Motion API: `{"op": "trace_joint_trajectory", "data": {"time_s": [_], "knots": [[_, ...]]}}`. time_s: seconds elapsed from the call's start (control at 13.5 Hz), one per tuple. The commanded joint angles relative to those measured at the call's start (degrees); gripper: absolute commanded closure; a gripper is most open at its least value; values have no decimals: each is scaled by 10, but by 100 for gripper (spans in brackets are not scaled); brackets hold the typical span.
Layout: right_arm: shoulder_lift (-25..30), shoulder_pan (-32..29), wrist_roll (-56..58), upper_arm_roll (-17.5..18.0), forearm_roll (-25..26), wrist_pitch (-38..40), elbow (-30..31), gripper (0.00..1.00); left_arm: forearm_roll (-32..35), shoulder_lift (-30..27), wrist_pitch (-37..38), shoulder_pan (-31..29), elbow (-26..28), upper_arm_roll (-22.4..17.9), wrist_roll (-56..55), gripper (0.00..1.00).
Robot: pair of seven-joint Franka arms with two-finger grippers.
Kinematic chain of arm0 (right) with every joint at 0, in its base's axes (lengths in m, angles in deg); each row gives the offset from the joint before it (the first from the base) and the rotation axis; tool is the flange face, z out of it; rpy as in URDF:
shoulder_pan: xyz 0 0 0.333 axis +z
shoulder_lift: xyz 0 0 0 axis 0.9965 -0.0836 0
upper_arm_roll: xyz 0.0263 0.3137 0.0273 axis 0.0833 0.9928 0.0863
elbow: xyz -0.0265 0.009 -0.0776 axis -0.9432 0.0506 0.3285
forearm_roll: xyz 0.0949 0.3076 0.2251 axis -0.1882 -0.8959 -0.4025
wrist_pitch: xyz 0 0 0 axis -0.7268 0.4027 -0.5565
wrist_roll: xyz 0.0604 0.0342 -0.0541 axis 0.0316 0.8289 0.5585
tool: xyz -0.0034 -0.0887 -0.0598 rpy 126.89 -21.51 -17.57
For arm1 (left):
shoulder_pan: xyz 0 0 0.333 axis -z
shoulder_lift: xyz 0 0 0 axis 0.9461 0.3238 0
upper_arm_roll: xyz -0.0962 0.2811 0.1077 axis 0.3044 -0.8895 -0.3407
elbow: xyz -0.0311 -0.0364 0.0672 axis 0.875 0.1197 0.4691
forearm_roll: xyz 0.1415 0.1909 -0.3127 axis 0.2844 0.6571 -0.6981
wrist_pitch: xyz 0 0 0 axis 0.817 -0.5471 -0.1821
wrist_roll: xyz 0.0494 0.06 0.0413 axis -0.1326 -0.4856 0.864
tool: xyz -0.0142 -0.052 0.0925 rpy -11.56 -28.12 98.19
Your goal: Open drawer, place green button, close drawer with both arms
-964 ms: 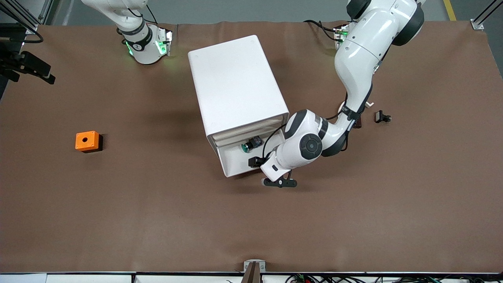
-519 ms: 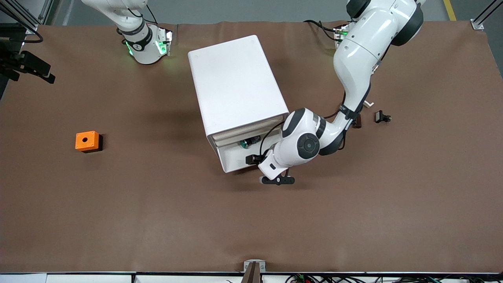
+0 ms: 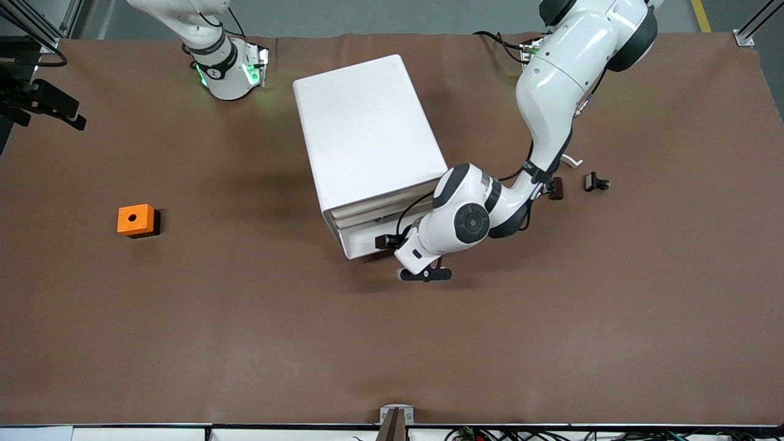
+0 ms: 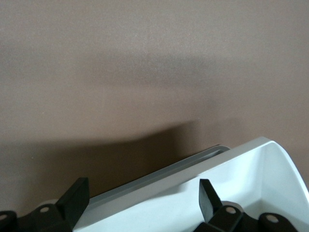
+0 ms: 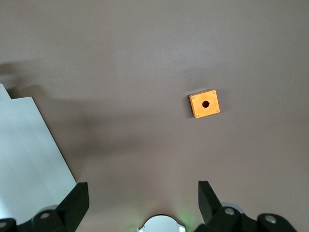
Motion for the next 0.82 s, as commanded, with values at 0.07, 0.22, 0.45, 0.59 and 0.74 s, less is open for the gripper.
{"op": "trace_joint_trajectory", "data": {"time_s": [0.07, 0.22, 0.45, 0.59, 0.74], "knots": [[6, -8, -3, 6, -3, 3, 1, 0, -45, -8, 9, 4, 8, 11, -14, 0], [6, -7, -4, 8, -3, 4, 1, 0, -65, -8, 11, 7, 9, 11, -16, 0], [6, -8, -3, 9, -3, 3, 1, 0, -70, -7, 11, 14, 9, 11, -27, 0], [6, -8, -1, 9, -3, 1, 1, 0, -70, -6, 11, 15, 9, 11, -45, 0], [6, -7, -3, 9, -3, 4, 1, 0, -78, -5, 11, 19, 9, 11, -54, 0]]}}
